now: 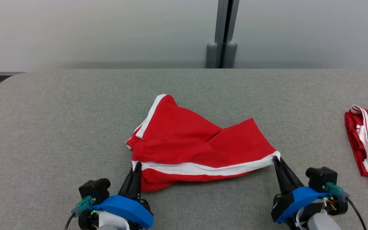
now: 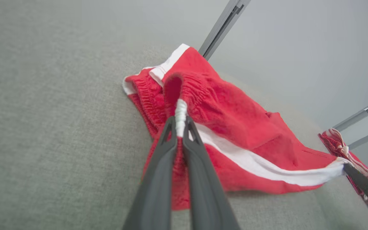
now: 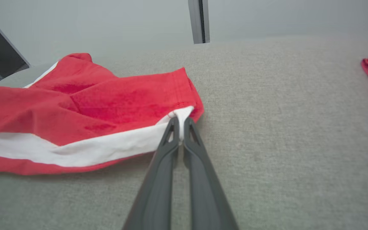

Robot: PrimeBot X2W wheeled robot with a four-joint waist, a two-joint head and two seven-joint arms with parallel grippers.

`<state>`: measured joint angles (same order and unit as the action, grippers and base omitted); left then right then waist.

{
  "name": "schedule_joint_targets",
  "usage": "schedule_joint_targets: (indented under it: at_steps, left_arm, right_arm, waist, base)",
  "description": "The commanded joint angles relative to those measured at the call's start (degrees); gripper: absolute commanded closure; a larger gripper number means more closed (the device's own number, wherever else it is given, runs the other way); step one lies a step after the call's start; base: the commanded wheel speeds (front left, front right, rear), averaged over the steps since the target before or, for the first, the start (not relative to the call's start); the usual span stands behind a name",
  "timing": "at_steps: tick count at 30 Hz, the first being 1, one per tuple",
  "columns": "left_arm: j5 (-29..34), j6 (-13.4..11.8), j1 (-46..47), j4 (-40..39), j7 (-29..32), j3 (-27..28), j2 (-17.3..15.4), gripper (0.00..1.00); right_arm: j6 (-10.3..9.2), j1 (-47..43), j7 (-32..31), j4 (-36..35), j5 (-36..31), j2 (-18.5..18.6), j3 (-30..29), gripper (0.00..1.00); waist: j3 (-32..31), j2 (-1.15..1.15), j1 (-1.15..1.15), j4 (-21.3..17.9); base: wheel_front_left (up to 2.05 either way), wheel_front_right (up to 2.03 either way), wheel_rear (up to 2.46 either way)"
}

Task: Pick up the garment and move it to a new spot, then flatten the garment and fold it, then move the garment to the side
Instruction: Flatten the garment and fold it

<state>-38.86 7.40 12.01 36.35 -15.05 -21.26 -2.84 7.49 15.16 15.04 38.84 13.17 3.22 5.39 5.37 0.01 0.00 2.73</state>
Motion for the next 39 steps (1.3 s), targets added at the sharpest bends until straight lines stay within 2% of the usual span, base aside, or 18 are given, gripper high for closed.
schedule_joint_targets:
  at_steps: [1,4,7,8,11,12,15,20,24,26,30,33,36,39]
  left_arm:
    - [2.8,0.1,1.4,-1.8,-0.1,1.4,-0.2,1.0]
    - [5.4,0.1,3.1,-5.4,-0.1,3.5,-0.8,1.0]
    - [7.9,0.1,6.6,-9.6,-0.2,4.6,-3.3,1.0]
    - [7.9,0.1,6.6,-9.6,-0.2,4.6,-3.3,1.0]
    - [11.6,0.1,13.0,-14.4,-0.1,5.7,-6.8,1.0]
    - [11.6,0.1,13.0,-14.4,-0.1,5.7,-6.8,1.0]
    - [12.2,-0.4,20.5,-17.3,0.8,7.3,-9.5,1.0]
    - [13.4,-2.4,28.4,-18.4,4.3,8.1,-11.1,1.0]
    - [14.3,-3.0,32.7,-16.2,6.0,7.2,-10.9,1.0]
    - [14.3,-3.2,35.6,-14.1,6.0,6.7,-9.6,1.0]
    - [17.1,-3.9,42.9,-9.6,2.7,5.5,-8.0,1.0]
    - [17.0,-4.0,45.9,-7.1,0.6,6.4,-5.8,1.0]
    - [16.0,-2.9,44.5,-4.8,-0.1,7.2,-4.1,1.0]
    - [15.1,-1.9,38.4,-3.6,-0.1,8.7,-2.9,1.0]
  right_arm:
    - [0.01,-0.4,0.2,-2.6,1.3,0.1,-0.1,1.0]
    - [0.01,0.4,0.2,-7.5,3.2,0.1,-0.2,1.0]
    - [0.01,2.8,0.2,-14.2,5.3,1.1,0.3,1.0]
    - [0.01,2.8,0.2,-14.2,5.3,1.1,0.3,1.0]
    - [0.01,7.2,0.2,-21.2,8.1,3.7,0.8,1.0]
    - [0.01,7.2,0.2,-21.2,8.1,3.7,0.8,1.0]
    - [0.01,13.0,0.2,-24.2,10.2,7.0,1.9,1.0]
    - [-0.04,20.8,0.2,-22.6,11.7,11.0,2.4,1.0]
    - [-0.04,26.1,0.2,-20.0,11.5,12.2,3.3,1.0]
    - [-0.03,29.7,0.2,-18.0,11.0,12.6,3.8,1.0]
    - [-0.02,37.7,0.2,-15.4,8.1,12.9,2.3,1.0]
    - [-0.02,41.1,0.2,-16.1,5.8,12.0,0.0,1.0]
    - [-0.01,39.8,0.2,-17.0,5.4,10.4,-1.5,1.0]
    - [-0.01,33.7,0.2,-15.8,6.1,9.4,-0.8,1.0]
  waist:
    - [-1.4,-0.01,0.0,-0.9]
    - [-3.0,-0.01,0.0,-1.7]
    - [-4.6,-0.01,0.0,-2.6]
    - [-4.6,-0.01,0.0,-2.6]
    - [-5.3,-0.01,0.0,-3.5]
    - [-5.3,-0.01,0.0,-3.5]
    - [-5.2,-0.01,0.0,-4.0]
    - [-1.8,-0.01,0.0,-4.3]
    - [1.7,-0.01,0.0,-4.5]
    - [4.3,-0.01,0.0,-4.6]
    - [8.5,-0.01,0.0,-5.0]
    - [9.8,-0.01,0.0,-5.3]
    - [9.0,-0.01,0.0,-5.9]
    - [6.9,-0.01,0.0,-6.5]
  base:
    - [0.0,0.0,0.0]
    - [0.0,0.0,0.0]
    - [0.0,0.0,0.0]
    - [0.0,0.0,0.0]
    - [0.0,0.0,0.0]
    - [0.0,0.0,0.0]
    - [0.0,0.0,0.0]
    - [0.0,0.0,0.0]
    - [0.0,0.0,0.0]
    - [0.0,0.0,0.0]
    - [0.0,0.0,0.0]
    - [0.0,0.0,0.0]
    - [0.0,0.0,0.0]
    - [0.0,0.0,0.0]
